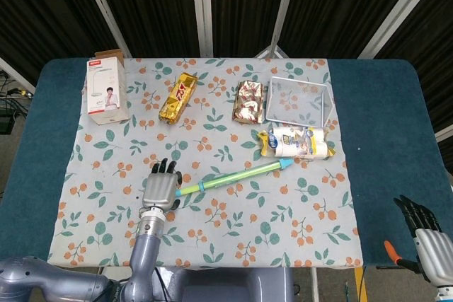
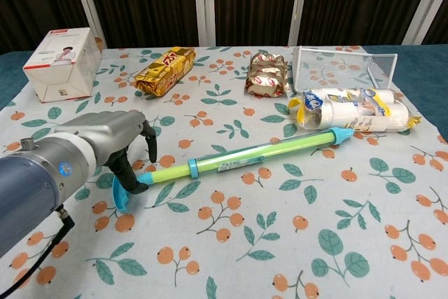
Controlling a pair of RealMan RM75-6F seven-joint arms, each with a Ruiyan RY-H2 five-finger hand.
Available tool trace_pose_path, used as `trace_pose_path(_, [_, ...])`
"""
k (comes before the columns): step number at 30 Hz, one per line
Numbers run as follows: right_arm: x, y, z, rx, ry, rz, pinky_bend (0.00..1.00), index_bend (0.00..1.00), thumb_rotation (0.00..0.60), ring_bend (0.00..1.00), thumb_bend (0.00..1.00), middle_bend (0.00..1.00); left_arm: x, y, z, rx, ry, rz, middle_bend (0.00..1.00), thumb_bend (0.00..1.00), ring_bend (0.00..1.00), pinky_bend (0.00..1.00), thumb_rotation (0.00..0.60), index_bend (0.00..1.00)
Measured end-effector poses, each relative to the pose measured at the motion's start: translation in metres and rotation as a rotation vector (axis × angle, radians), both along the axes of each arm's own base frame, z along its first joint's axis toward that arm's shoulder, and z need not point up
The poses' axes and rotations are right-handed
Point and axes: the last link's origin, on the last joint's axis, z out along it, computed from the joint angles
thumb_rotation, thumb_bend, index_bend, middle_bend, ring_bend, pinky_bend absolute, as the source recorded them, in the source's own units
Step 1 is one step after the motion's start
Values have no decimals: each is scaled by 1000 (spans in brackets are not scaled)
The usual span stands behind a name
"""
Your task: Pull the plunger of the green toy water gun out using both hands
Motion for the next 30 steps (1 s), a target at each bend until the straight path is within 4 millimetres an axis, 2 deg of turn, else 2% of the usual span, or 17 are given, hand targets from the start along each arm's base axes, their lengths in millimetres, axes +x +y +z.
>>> trace_pose_path(8, [0, 0, 0, -3, -3, 1, 0, 0, 600, 0, 387, 0, -1, -4, -11, -11, 19, 4, 109, 361, 0, 112, 600, 438])
trace_pose_path(16, [0, 0, 0, -4, -3, 3, 0, 0, 600, 0, 387, 0, -7, -4, -11, -4, 28, 17, 111, 368, 0, 112, 600, 447])
trace_pose_path(19, [0, 0, 0, -6, -2, 5, 0, 0, 600, 0, 387, 0, -11, -5, -10, -2, 30, 23, 113, 416, 0, 112, 600, 461])
trace_pose_path(26, [0, 1, 0, -7, 1, 5, 0, 0, 600, 0, 387, 0, -20, -6, -4, 4, 36, 26, 135, 605, 0, 112, 600, 547])
trace_pose_path(30, [0, 1, 0, -7, 3, 6, 0, 0, 600, 0, 387, 0, -26, -5, 2, 11, 49, 22, 140, 635, 0, 112, 600, 570])
